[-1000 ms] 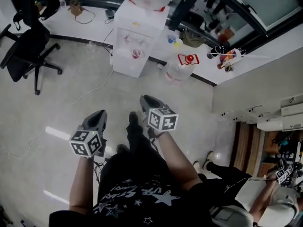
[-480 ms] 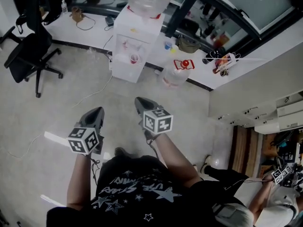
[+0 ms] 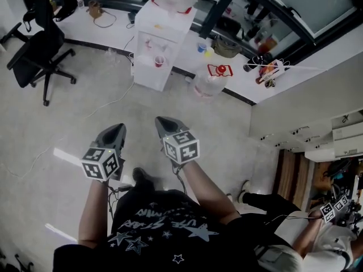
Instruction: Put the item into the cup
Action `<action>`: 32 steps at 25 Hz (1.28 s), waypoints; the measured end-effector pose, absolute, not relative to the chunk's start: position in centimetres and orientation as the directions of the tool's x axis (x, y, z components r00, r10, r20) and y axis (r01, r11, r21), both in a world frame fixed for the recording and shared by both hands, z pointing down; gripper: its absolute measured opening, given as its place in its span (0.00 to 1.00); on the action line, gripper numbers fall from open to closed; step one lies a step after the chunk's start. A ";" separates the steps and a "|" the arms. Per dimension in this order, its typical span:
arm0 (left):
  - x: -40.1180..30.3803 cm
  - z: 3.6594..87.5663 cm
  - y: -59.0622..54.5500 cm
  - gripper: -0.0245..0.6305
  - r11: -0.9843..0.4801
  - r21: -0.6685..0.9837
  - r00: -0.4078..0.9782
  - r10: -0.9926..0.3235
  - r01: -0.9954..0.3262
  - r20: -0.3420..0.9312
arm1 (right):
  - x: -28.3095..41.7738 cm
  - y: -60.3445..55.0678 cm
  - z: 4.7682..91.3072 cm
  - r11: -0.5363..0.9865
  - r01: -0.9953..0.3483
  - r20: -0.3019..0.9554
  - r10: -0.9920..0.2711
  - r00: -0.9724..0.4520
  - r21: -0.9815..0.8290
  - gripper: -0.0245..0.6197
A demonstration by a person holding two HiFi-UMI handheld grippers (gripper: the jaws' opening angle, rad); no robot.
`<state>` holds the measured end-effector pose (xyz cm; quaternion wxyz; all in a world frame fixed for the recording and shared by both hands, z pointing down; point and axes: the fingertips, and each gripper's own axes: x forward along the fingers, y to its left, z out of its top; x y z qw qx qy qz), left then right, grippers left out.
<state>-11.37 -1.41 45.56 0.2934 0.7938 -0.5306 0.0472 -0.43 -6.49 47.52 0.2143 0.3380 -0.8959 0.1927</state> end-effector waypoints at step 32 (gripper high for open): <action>0.2 43.8 16.0 0.05 -0.203 0.372 0.342 -0.868 -0.906 0.360 | 10.9 10.7 45.7 0.767 -0.596 0.446 -0.459 -0.768 -0.237 0.04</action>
